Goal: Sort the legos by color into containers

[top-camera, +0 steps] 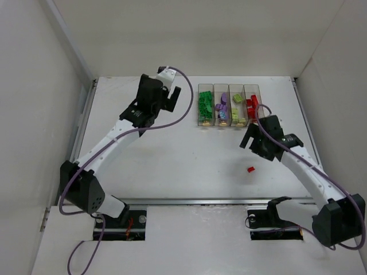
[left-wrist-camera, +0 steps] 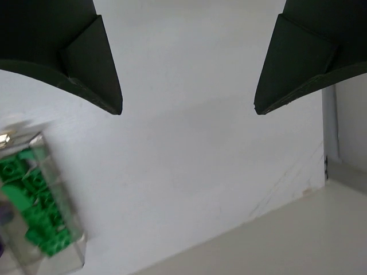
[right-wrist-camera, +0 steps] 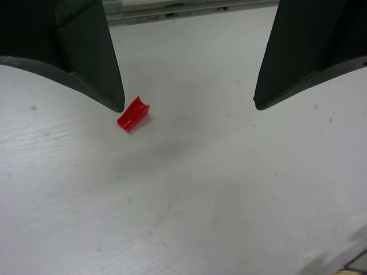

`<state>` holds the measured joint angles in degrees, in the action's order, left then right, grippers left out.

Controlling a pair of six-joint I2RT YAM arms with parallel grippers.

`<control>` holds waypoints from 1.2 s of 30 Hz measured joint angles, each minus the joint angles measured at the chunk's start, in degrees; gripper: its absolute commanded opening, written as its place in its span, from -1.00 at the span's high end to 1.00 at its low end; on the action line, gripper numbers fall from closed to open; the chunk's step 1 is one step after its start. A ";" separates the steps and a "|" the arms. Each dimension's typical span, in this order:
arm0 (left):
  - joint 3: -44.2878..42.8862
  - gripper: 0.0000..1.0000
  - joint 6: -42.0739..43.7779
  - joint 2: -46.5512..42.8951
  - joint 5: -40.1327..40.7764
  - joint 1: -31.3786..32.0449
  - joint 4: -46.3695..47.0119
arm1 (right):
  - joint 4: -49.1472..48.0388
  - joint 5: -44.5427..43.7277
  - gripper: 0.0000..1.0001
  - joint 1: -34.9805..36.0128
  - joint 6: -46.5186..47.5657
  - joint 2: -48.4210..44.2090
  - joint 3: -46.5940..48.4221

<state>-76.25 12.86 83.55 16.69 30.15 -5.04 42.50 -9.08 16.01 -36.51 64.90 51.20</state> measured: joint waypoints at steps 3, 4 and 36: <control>4.52 -0.98 -1.27 -3.10 2.54 -0.46 -4.20 | -1.09 -1.60 -1.00 0.04 -6.34 -2.71 -5.70; 6.32 -0.98 -1.68 -4.20 2.95 -0.72 -5.46 | -1.01 -2.19 -1.00 -0.11 -8.35 -2.91 -7.39; 23.80 -0.98 -5.88 -24.92 2.86 -3.32 -10.16 | -6.93 -2.71 1.00 -0.57 -23.52 9.03 -11.80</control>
<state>-52.45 6.98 58.63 19.55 26.83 -15.20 35.57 -11.79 15.44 -60.03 73.93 39.40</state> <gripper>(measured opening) 0.989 0.193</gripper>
